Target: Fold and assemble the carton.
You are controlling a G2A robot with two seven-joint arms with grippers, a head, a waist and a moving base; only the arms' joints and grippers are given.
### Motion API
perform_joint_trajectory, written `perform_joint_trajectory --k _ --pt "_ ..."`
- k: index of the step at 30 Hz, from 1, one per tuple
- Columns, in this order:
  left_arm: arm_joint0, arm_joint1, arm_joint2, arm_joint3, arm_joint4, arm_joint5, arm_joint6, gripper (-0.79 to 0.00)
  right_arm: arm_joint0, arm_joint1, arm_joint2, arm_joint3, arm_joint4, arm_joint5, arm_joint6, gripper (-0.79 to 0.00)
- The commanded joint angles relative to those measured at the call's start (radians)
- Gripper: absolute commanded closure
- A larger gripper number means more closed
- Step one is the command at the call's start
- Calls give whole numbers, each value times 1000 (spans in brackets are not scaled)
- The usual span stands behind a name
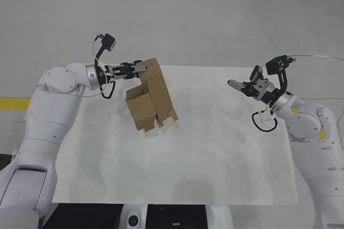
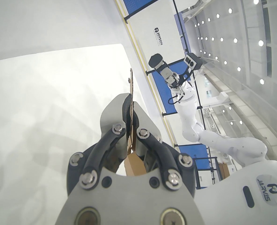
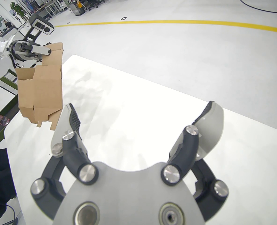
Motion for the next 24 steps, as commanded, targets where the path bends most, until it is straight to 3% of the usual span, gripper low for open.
perform_joint_trajectory --k 1,11,24 --pt "19 1 1 -31 -10 -19 -3 0 -9 -4 -14 12 79 -3 10 -785" --pt "58 7 6 -97 -26 -26 -54 0 84 -31 -149 160 391 -113 133 -785" --pt "65 4 27 -116 -75 -15 -101 0 260 -113 -422 368 653 -271 212 -785"
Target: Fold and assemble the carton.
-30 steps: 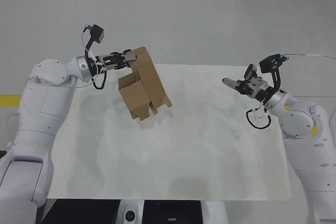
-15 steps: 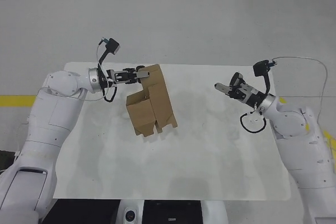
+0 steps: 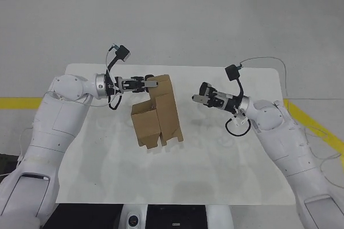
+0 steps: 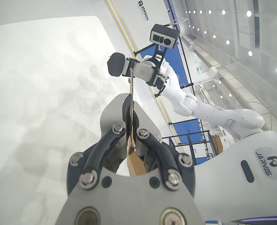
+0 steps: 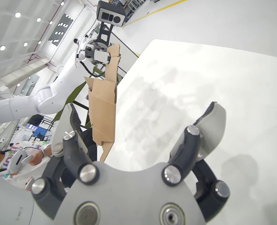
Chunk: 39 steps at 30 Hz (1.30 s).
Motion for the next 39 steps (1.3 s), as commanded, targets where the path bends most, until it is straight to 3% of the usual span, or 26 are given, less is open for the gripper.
perform_joint_trajectory --k 1,8,22,23,24,26,28,31,39 --pt "-1 0 2 0 -6 2 -9 0 21 -14 -38 27 43 -26 10 -785" --pt "-6 0 4 15 -28 18 -18 0 76 -57 -145 96 173 -93 84 -785" --pt "-23 -5 18 46 -74 39 -62 0 150 -123 -271 185 291 -163 192 -785" --pt "-24 -5 19 48 -77 40 -64 0 154 -126 -279 187 295 -162 197 -699" --pt "-25 -6 20 50 -79 42 -67 0 159 -130 -287 190 297 -160 199 -422" --pt "-27 -6 21 53 -82 42 -71 0 166 -135 -301 196 301 -160 199 -206" --pt "-28 -7 23 56 -87 44 -76 0 173 -139 -313 206 304 -162 198 -83" --pt "-30 -8 25 60 -95 45 -83 0 182 -142 -327 223 307 -166 193 0" --pt "-35 -9 28 70 -105 46 -94 0 199 -144 -354 248 328 -175 185 0"
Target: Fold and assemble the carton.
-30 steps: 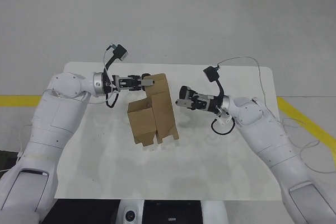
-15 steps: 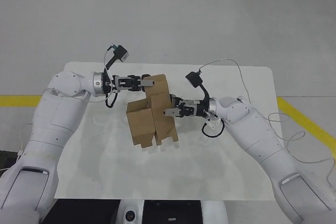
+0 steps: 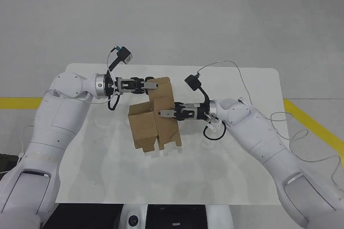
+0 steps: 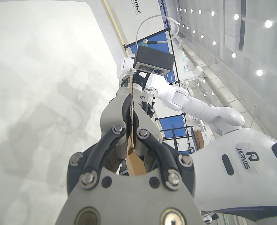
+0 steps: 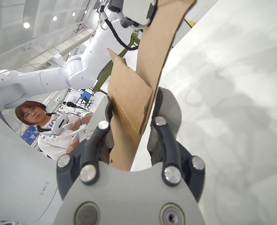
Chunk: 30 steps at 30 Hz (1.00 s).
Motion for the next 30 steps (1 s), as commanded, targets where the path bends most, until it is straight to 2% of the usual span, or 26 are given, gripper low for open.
perform_joint_trajectory --k 1,2,3,4,5,11,18,30 --pt "-1 0 0 3 -4 3 -3 0 4 1 -7 3 8 0 0 0" --pt "-2 0 1 6 -5 5 -4 -99 6 1 -11 4 13 0 0 0" --pt "-3 0 1 8 -5 7 -5 -296 8 2 -14 5 17 0 0 0" --pt "-4 -1 2 10 -7 9 -9 -634 9 3 -17 7 21 -1 -1 0" --pt "-4 -1 2 12 -13 12 -14 -785 10 3 -20 8 25 -1 -1 0" --pt "-16 0 -13 33 -56 19 -40 -785 10 5 -29 24 64 -10 -10 0" --pt "-18 11 -47 43 -5 -26 26 -785 23 13 19 72 116 4 -17 0" --pt "42 18 -44 -24 42 -59 64 -785 -7 25 128 39 125 20 -166 0"
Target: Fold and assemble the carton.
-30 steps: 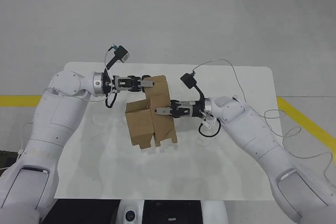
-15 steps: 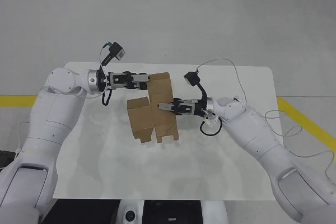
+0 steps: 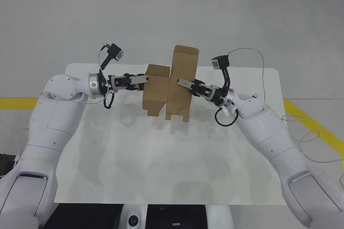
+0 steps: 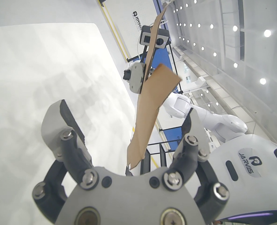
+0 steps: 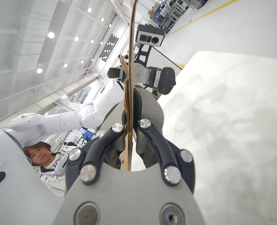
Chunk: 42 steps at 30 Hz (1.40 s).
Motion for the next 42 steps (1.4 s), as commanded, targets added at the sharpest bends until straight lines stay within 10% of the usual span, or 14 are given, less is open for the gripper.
perform_joint_trajectory --k 1,12,18,31,32,33,34,42 --pt "13 0 6 -14 17 -8 7 -785 -8 -2 13 -9 -8 -1 -36 0" --pt "46 0 19 -66 -18 10 -22 -739 -12 -20 34 -7 -76 6 -125 0" --pt "54 2 18 -77 -29 27 -26 0 -13 -30 42 4 -102 1 -149 0" --pt "49 1 14 -67 -65 62 -40 0 -17 -43 61 14 -130 2 -140 0" --pt "48 1 15 -65 -66 63 -42 0 -18 -44 63 14 -132 2 -140 -31" --pt "47 1 15 -63 -66 64 -43 0 -18 -45 65 14 -135 1 -140 -323" --pt "46 1 15 -61 -66 66 -43 0 -18 -46 67 16 -138 2 -140 -785" --pt "15 6 12 -25 -21 99 -65 0 -17 -29 121 44 -182 -17 -112 -785"
